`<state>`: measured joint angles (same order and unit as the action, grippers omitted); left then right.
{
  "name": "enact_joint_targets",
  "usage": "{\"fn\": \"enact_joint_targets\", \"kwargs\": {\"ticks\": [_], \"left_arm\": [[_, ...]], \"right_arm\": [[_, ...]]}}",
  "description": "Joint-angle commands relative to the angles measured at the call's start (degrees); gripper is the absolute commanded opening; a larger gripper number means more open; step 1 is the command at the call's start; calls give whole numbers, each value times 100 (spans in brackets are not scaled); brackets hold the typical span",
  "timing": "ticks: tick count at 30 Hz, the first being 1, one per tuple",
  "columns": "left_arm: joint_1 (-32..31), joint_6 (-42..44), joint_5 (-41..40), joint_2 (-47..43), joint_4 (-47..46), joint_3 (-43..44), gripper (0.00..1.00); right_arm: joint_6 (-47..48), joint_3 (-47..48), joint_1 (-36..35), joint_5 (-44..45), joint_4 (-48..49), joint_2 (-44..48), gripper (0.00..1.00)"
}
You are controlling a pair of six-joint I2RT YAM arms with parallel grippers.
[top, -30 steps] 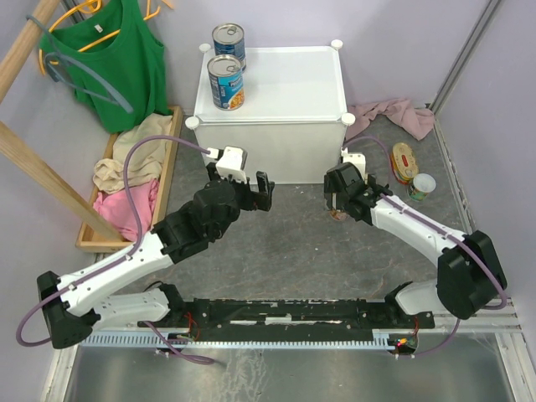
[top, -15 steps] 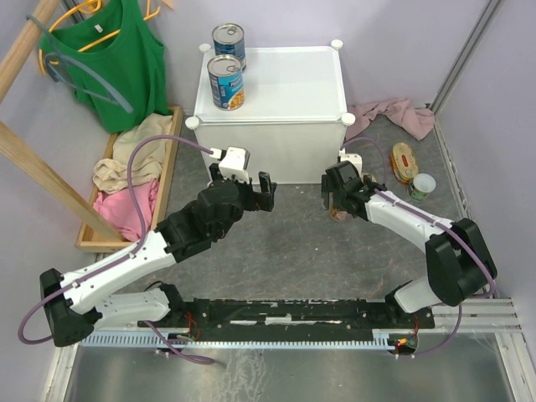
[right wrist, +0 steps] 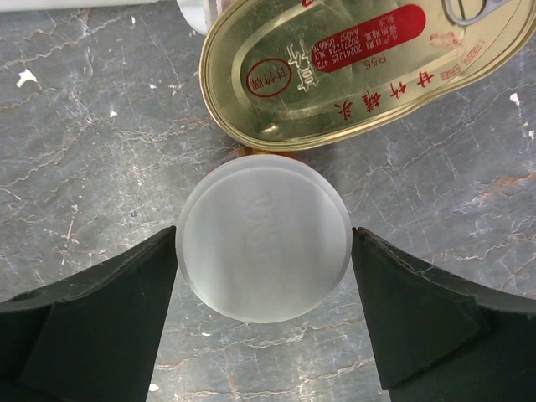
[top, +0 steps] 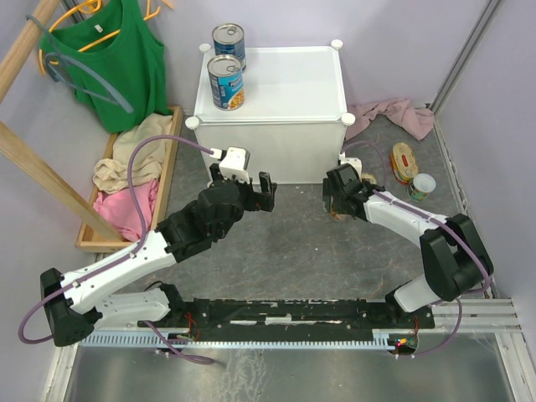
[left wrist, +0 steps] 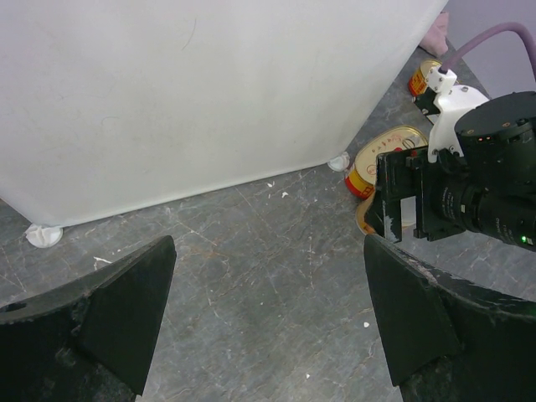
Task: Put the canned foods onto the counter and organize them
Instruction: Pick up the canned food from the center of the board.
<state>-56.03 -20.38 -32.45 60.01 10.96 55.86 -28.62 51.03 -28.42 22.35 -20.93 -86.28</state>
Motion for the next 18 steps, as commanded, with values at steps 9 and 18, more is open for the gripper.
{"fn": "enact_joint_targets", "kwargs": {"ticks": [9,18], "left_arm": [[-91,-260,-200,-145,-217,-118,99],[-115,-256,-247,-153,-213,-116,99]], "right_arm": [[50,-240,30,-48,265,308,52],[80,-389,23,-171,205,665,39]]}}
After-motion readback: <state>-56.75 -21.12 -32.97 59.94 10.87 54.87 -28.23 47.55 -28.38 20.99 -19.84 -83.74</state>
